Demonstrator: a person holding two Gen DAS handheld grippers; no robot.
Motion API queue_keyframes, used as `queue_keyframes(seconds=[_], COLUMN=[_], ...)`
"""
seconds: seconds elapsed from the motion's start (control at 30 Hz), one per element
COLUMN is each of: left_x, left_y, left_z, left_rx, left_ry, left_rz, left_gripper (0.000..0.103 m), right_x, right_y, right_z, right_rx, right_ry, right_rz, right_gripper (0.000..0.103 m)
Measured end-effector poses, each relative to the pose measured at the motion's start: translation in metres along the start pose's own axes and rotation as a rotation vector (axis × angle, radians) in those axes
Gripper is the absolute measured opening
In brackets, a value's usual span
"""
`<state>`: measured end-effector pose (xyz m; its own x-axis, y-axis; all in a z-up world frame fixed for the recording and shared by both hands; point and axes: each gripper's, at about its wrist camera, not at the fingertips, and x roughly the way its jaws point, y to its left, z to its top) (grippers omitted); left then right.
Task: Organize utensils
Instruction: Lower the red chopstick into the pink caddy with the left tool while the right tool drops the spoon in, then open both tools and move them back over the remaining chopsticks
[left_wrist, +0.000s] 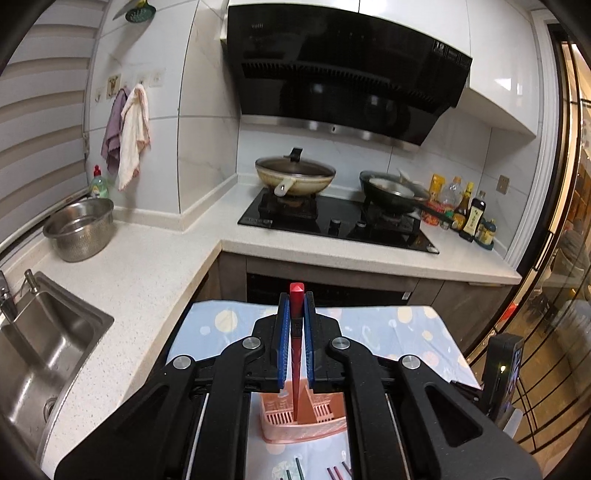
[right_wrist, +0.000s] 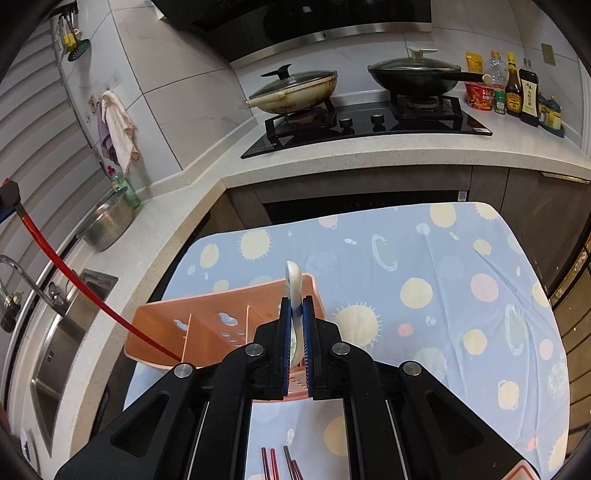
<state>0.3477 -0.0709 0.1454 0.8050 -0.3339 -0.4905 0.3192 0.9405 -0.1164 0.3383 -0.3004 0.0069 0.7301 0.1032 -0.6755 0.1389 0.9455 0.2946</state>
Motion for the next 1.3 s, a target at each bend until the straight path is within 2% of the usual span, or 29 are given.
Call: queue_keyframes(seconds=[0.1,0.13,0.17,0.2,0.23,0.27,0.37,0.5,0.6,0.77,0.93,1.03,1.3], left_x=[0.000,-0.002,-0.004,-0.008,-0.013,-0.020,-0.040,-0.065,-0.079,-0.092,-0.097,-0.098,-0.093], left_y=[0.004,0.007,0.009,0.012,0.015,0.017,0.024,0.034,0.039,0.042,0.032,0.023,-0.001], left_z=[-0.011,-0.014,-0.017,-0.020,-0.024,-0.028,-0.044,-0.083,-0.124,-0.201,-0.269,-0.300,-0.346], left_rx=[-0.014,-0.020,-0.026,-0.035,-0.047,-0.051,-0.038,-0.029,-0.027,-0.049,-0.021,-0.003,0.050], left_ry=[0.018,0.018,0.017,0.014,0.009,-0.002,-0.007,0.029,0.085,0.221,0.342,0.392,0.460], left_rz=[0.008,0.020,0.027,0.039,0.054,0.070,0.096,0.115,0.127,0.119,0.107,0.093,0.060], left_gripper=[0.008,0.014,0.031,0.043,0.061,0.068,0.070,0.074,0.074,0.075,0.075,0.075,0.075], right_x=[-0.004,-0.007,-0.013,-0.018,-0.027,-0.035,-0.064,-0.101,-0.122,-0.146,-0.157,-0.155,-0.138], right_y=[0.000,0.000,0.000,-0.001,-0.001,-0.003,-0.007,-0.020,-0.031,-0.043,-0.048,-0.053,-0.057], right_z=[-0.004,-0.004,-0.006,-0.007,-0.010,-0.013,-0.027,-0.064,-0.103,-0.172,-0.229,-0.254,-0.288], right_rx=[-0.005,-0.010,-0.010,-0.005,0.002,0.005,0.009,0.046,0.072,0.093,0.057,0.054,0.057], right_ry=[-0.016,-0.025,-0.038,-0.049,-0.061,-0.070,-0.091,-0.085,-0.053,0.020,0.077,0.115,0.163], right_rz=[-0.017,-0.029,-0.036,-0.040,-0.038,-0.036,-0.035,-0.017,-0.016,-0.053,-0.119,-0.123,-0.109], right_gripper=[0.013,0.020,0.025,0.034,0.038,0.038,0.041,0.045,0.045,0.045,0.045,0.043,0.036])
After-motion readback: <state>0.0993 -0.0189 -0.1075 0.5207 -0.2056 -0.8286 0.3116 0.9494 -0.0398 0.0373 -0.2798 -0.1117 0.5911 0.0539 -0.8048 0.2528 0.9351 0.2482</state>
